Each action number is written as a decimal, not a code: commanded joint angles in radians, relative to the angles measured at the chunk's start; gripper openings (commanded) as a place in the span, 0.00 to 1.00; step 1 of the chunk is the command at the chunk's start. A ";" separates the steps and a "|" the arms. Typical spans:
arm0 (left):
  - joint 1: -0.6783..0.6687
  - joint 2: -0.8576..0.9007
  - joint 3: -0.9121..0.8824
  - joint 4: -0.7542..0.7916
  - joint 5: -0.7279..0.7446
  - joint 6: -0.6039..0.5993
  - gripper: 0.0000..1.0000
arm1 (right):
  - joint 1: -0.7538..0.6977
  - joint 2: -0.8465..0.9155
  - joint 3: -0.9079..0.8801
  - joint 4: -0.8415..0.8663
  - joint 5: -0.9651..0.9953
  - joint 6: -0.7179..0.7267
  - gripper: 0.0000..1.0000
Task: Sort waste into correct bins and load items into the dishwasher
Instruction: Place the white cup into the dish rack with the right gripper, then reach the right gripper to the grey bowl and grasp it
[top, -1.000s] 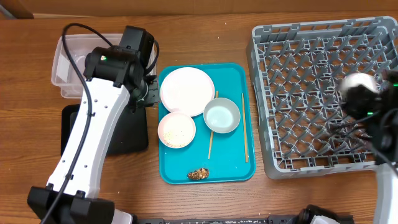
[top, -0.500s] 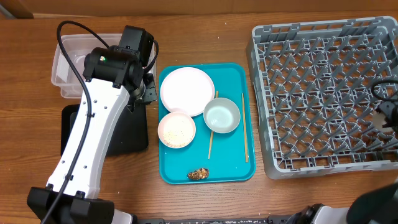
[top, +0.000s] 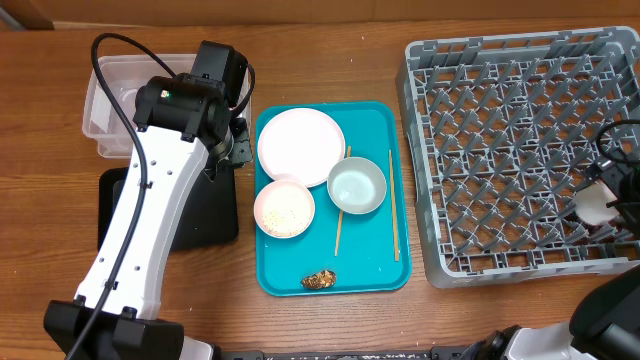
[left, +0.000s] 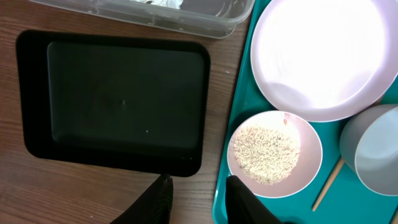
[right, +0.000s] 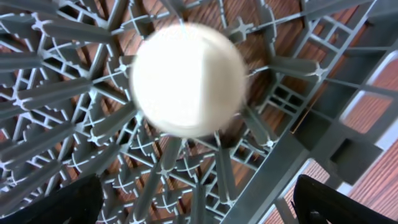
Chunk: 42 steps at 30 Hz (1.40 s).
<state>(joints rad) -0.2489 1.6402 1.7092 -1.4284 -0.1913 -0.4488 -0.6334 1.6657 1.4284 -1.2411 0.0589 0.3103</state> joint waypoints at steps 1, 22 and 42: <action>-0.005 -0.018 0.015 0.000 0.002 -0.023 0.31 | -0.002 0.005 0.018 0.006 -0.055 0.001 1.00; -0.005 -0.017 0.015 0.000 0.001 -0.023 0.75 | 0.210 -0.160 0.034 0.016 -0.637 -0.268 1.00; -0.005 -0.017 0.014 0.008 0.001 -0.027 0.93 | 0.962 -0.025 -0.021 0.066 -0.380 -0.063 1.00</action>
<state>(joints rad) -0.2489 1.6402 1.7092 -1.4216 -0.1913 -0.4694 0.2817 1.6024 1.4132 -1.1782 -0.3946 0.1699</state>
